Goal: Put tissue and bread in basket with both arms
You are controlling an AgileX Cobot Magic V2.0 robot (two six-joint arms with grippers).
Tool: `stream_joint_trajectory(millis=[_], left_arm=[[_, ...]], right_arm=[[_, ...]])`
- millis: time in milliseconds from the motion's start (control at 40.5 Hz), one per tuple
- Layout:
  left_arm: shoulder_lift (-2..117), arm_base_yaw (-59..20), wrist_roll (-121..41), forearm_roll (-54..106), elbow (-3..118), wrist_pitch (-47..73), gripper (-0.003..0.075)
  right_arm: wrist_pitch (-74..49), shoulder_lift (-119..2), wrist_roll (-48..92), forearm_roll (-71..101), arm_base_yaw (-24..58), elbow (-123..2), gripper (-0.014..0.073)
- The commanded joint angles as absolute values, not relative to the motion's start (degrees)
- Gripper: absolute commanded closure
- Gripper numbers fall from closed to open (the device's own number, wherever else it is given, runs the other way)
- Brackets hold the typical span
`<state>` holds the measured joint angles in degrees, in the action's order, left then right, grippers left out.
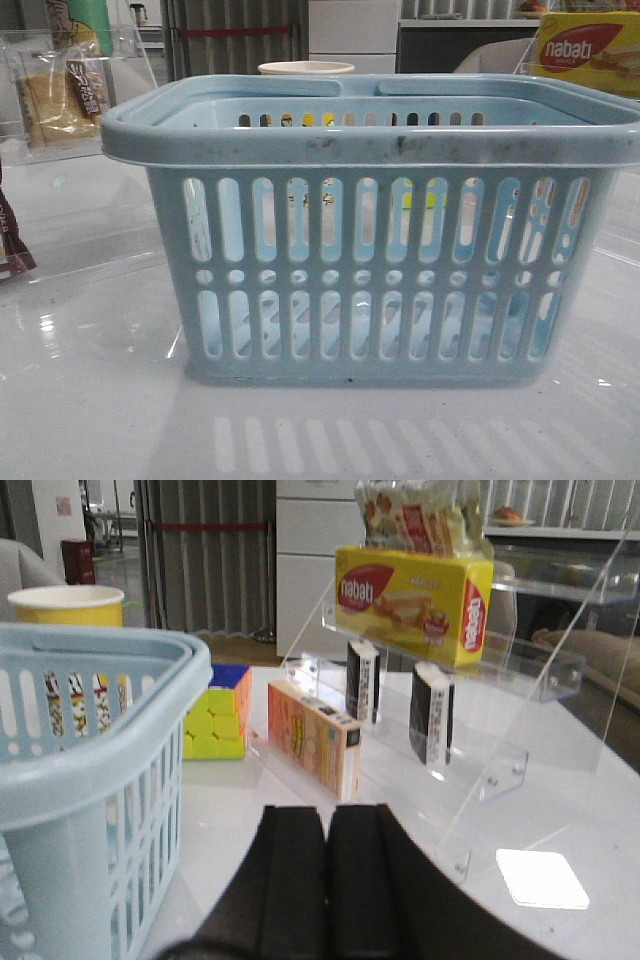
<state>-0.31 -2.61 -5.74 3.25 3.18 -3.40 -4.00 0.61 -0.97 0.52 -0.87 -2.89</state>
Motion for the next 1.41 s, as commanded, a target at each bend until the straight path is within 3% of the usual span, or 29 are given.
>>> stream_joint_trajectory(millis=[0,296,617,864,1258,1382], left_arm=[[-1.06,-2.64,-5.29,3.82,8.86,-9.27,0.0622],[1.68,-2.64,-5.29,3.82,25.42,2.81,0.0622],[16.10,-2.64,-5.29,3.82,41.82,20.56,0.0622],[23.63,-2.64,-5.29,3.82,42.42,26.84,0.0622],[30.14,-2.64,-5.29,3.82,40.49,27.47,0.0622],[31.61,-2.64,-5.29,3.82,40.49,27.47,0.0620]], right_arm=[[-1.80,1.48,-0.69,0.32,-1.25,-9.62,0.0540],[-12.50,-7.63,-0.69,0.32,-1.25,-27.00,0.0540],[-26.82,-21.34,-0.69,0.32,-1.25,-40.84,0.0540],[-30.12,-29.17,-0.69,0.32,-1.25,-40.84,0.0540],[-32.50,-38.50,-0.69,0.32,-1.25,-40.83,0.0540],[-33.86,-41.65,-0.69,0.32,-1.25,-40.83,0.0493]])
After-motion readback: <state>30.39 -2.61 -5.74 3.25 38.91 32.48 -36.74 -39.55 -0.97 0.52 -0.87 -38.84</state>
